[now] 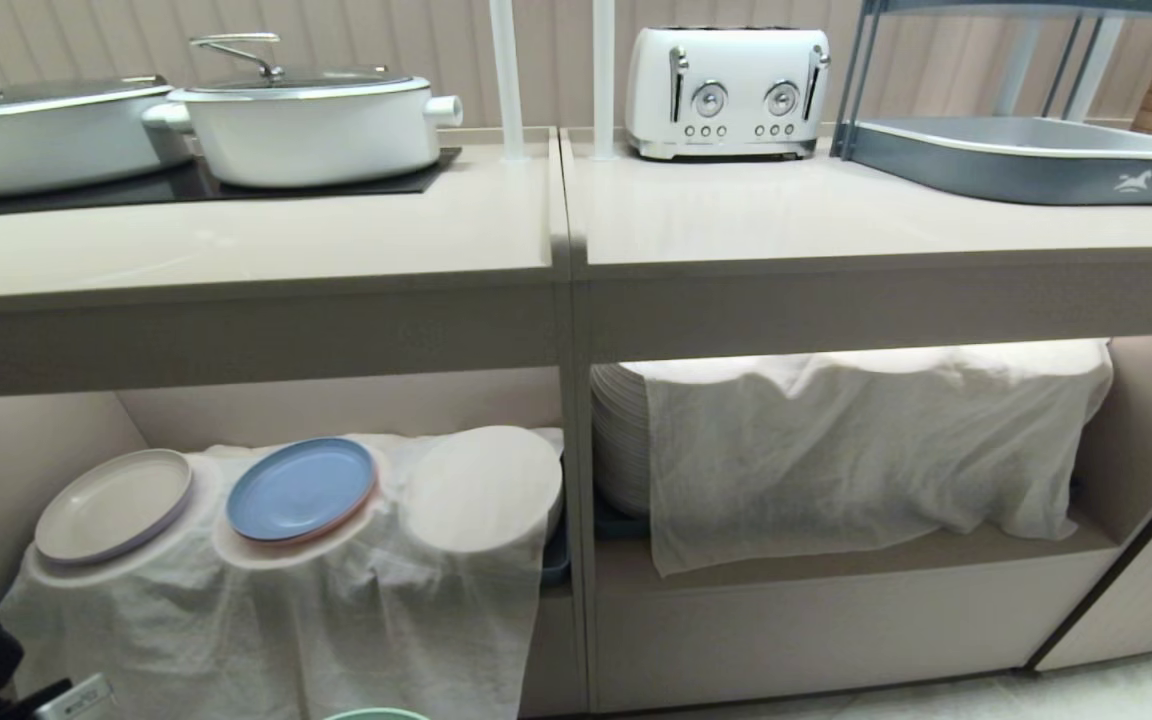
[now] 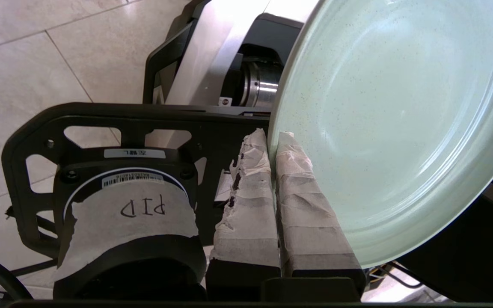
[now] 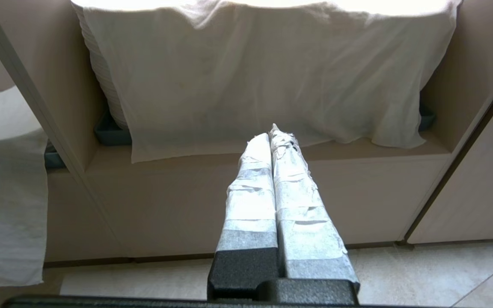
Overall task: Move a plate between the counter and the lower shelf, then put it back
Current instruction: Put the plate in the cupboard
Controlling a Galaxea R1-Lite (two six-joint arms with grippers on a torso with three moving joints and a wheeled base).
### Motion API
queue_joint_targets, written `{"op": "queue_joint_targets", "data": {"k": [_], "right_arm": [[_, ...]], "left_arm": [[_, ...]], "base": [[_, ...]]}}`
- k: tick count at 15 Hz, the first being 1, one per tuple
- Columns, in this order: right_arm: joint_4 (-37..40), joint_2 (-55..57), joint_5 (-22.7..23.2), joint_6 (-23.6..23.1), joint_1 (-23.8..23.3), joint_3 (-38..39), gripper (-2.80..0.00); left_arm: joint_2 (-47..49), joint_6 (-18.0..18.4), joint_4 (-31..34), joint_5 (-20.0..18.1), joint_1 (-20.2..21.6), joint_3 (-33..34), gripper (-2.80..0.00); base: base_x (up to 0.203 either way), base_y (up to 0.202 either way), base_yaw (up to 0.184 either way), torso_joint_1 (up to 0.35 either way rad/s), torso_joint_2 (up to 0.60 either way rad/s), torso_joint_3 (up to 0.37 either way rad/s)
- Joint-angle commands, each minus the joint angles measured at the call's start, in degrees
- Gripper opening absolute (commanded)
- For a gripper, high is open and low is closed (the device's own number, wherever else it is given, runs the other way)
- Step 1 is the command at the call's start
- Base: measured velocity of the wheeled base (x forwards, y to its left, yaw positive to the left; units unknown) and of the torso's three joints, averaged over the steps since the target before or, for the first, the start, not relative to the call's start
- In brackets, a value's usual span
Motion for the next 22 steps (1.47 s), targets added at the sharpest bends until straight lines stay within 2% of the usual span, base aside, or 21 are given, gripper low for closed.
{"op": "queue_joint_targets", "data": {"k": [1, 8, 19, 22], "right_arm": [[0.00, 0.00, -0.01, -0.01, 0.00, 0.00, -2.80], [0.00, 0.00, 0.01, -0.01, 0.00, 0.00, -2.80], [0.00, 0.00, -0.01, -0.09, 0.00, 0.00, -2.80], [0.00, 0.00, -0.01, -0.09, 0.00, 0.00, -2.80]], "left_arm": [[-0.05, -0.07, 0.22, -0.12, 0.03, 0.05, -2.80], [-0.05, -0.07, 0.13, -0.04, 0.12, -0.04, -2.80], [-0.23, -0.23, 0.04, -0.20, 0.11, -0.39, -2.80], [0.27, -2.36, -2.05, -0.25, 0.03, -1.26, -2.80]], "base": [[0.000, 0.000, 0.000, -0.173, 0.47, 0.281], [0.000, 0.000, 0.000, -0.131, 0.39, 0.256], [0.000, 0.000, 0.000, -0.004, 0.02, 0.010], [0.000, 0.000, 0.000, 0.000, 0.00, 0.000]]}}
